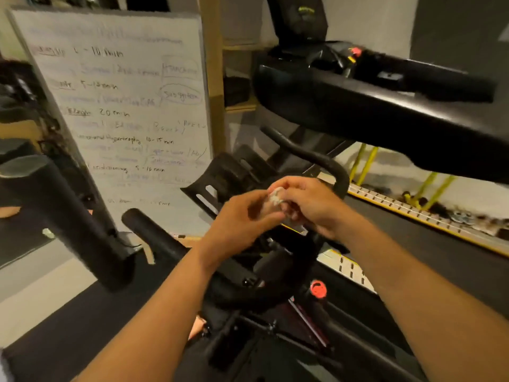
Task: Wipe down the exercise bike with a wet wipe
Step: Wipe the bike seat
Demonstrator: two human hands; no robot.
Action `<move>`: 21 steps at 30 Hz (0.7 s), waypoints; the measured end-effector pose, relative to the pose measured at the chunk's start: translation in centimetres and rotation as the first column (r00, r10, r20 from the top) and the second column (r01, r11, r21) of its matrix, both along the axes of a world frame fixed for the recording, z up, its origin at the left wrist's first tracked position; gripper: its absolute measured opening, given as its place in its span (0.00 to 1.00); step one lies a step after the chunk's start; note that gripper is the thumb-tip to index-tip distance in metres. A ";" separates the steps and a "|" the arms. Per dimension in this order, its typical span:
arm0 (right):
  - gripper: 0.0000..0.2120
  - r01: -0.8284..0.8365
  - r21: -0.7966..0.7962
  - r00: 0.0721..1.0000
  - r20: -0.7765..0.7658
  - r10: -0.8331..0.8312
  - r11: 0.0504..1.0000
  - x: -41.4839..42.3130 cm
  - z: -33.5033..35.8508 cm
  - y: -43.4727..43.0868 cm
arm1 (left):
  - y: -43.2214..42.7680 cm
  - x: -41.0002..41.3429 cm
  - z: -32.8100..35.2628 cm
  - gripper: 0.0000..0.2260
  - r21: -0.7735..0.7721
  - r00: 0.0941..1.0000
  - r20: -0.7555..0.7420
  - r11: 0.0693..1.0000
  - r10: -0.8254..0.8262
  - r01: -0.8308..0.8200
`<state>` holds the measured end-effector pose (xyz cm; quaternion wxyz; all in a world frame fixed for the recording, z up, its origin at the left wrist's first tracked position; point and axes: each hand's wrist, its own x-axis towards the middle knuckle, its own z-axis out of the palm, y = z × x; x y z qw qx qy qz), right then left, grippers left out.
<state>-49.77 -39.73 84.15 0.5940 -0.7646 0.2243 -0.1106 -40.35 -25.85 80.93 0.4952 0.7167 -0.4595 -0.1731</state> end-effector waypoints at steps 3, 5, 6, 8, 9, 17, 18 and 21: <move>0.12 0.117 -0.093 0.992 0.052 -0.112 0.989 -2.0 -0.1 3.6 | 2.6 -1.5 -0.3 0.07 -0.046 0.992 0.064 0.994 0.106 -0.103; 0.12 0.212 -0.032 0.972 0.115 -0.207 0.977 -3.4 -0.2 5.4 | 3.7 -2.3 0.1 0.06 -0.058 0.992 0.050 0.992 0.114 -0.111; 0.13 0.250 0.017 0.957 0.148 -0.250 0.968 -4.0 -0.4 6.1 | 4.2 -2.8 0.3 0.06 -0.060 0.995 0.048 0.994 0.092 -0.089; 0.13 0.286 0.051 0.939 0.184 -0.290 0.957 -5.4 -0.6 7.3 | 4.8 -4.0 0.8 0.06 -0.083 0.997 0.042 0.994 0.068 -0.065; 0.13 0.289 0.038 0.940 0.179 -0.291 0.957 -6.2 -0.7 7.7 | 5.1 -4.6 1.0 0.06 -0.101 0.996 0.035 0.992 0.077 -0.074; 0.06 0.321 0.020 0.947 0.021 -0.321 0.947 -14.5 0.1 9.7 | 5.2 -10.7 0.6 0.07 -0.185 0.973 -0.210 0.973 0.097 -0.137; 0.05 0.326 0.067 0.945 0.010 -0.327 0.943 -15.9 -0.1 10.1 | 5.1 -11.8 0.4 0.07 -0.195 0.967 -0.239 0.971 0.086 -0.135; 0.08 0.400 0.222 0.909 0.025 -0.416 0.889 -20.1 -1.6 10.9 | 5.1 -15.3 -0.2 0.08 -0.151 0.964 -0.259 0.983 0.065 -0.107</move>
